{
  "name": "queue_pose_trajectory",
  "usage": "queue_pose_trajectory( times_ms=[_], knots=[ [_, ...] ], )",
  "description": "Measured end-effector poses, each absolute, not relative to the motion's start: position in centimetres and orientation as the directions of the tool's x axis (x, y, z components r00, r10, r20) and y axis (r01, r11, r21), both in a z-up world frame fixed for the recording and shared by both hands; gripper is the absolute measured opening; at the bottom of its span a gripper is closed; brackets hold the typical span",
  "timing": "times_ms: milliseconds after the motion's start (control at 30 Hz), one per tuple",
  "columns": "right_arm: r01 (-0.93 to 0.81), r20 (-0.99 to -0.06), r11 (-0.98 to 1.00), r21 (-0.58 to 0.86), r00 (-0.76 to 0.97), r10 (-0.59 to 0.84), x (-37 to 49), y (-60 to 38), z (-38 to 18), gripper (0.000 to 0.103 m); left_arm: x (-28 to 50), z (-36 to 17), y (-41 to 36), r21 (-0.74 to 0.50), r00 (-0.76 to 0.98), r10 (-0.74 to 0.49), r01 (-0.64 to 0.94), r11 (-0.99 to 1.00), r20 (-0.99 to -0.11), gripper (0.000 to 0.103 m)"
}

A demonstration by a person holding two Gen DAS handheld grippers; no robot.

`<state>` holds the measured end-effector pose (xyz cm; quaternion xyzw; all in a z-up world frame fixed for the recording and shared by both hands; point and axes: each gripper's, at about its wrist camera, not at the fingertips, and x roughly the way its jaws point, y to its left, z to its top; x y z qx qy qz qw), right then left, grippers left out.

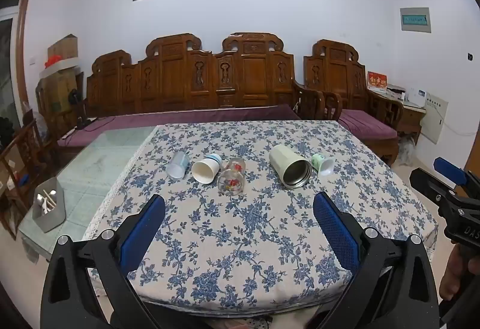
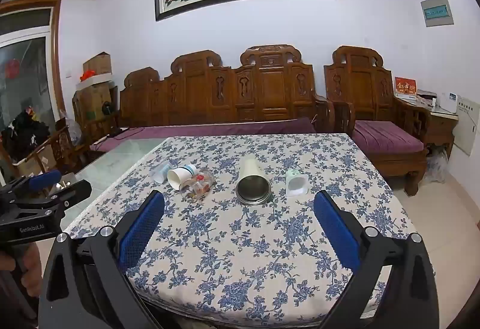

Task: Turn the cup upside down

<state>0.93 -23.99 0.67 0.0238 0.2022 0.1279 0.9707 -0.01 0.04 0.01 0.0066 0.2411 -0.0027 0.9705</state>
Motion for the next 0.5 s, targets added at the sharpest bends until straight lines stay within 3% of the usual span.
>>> queue_pose_trajectory(
  times_ms=[500],
  knots=[
    [-0.239,-0.389,0.966,0.097,0.885,0.258,0.9,-23.9,0.6,0.1,0.1,0.7,-0.6,0.015,0.889,0.0,0.008,1.0,-0.458,0.095]
  ],
)
